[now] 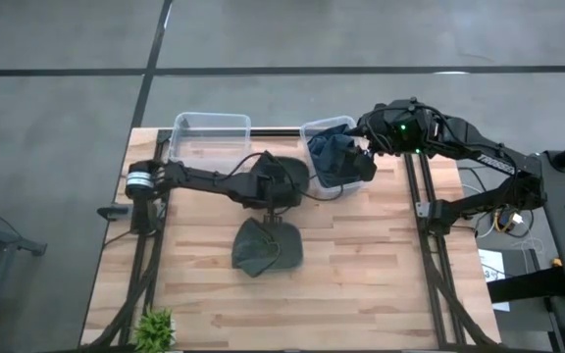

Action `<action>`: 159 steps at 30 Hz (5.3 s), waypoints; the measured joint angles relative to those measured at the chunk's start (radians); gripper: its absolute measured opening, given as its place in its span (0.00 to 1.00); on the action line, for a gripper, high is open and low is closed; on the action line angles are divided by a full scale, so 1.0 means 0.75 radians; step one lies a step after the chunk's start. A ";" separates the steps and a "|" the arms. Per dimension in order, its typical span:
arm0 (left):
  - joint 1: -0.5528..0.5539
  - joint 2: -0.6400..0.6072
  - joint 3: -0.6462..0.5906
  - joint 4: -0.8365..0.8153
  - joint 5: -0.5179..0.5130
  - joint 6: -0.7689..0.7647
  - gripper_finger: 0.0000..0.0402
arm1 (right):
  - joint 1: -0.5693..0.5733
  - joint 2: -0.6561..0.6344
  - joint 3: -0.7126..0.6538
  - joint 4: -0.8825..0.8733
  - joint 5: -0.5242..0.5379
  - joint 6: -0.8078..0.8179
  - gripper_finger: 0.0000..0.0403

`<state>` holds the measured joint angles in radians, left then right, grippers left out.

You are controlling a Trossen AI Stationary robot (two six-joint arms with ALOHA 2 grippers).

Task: Pick & Place hat
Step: Put the top gray cap into the left transparent bin, then put the gray cap into the left transparent bin

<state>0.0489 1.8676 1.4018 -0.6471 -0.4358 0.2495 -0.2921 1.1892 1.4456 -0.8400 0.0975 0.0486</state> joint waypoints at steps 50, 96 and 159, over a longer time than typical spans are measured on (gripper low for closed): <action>-0.032 -0.057 0.994 -1.227 -0.661 -0.157 0.02 | 0.000 0.000 -0.001 0.000 0.000 -0.008 0.58; 0.454 -0.075 0.329 -1.169 -0.445 -0.091 0.13 | 0.000 -0.001 -0.078 0.027 0.000 -0.031 0.58; -0.572 -0.163 0.039 -0.062 0.292 -0.750 0.38 | 0.000 -0.001 -0.096 0.024 -0.001 -0.001 0.58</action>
<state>-0.3804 1.7451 1.4308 -0.6935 -0.2168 -0.3131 -0.2924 1.1889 1.3735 -0.8223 0.0971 0.0483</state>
